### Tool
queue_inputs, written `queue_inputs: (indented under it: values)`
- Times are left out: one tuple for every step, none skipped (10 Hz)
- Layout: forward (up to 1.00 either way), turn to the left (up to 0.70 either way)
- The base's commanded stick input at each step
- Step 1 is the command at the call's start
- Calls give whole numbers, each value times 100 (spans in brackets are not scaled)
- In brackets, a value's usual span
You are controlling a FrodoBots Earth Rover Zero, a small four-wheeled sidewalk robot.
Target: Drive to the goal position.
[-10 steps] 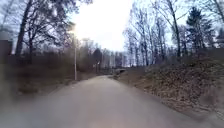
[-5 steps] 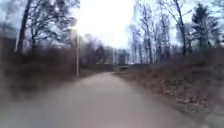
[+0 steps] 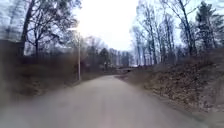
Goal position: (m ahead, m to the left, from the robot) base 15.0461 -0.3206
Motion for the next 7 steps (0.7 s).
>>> queue_inputs:
  values:
    - [100, 0]
    - [100, 0]
    - [100, 0]
    - [100, 0]
    - [100, 0]
    - [100, 0]
    - [100, 0]
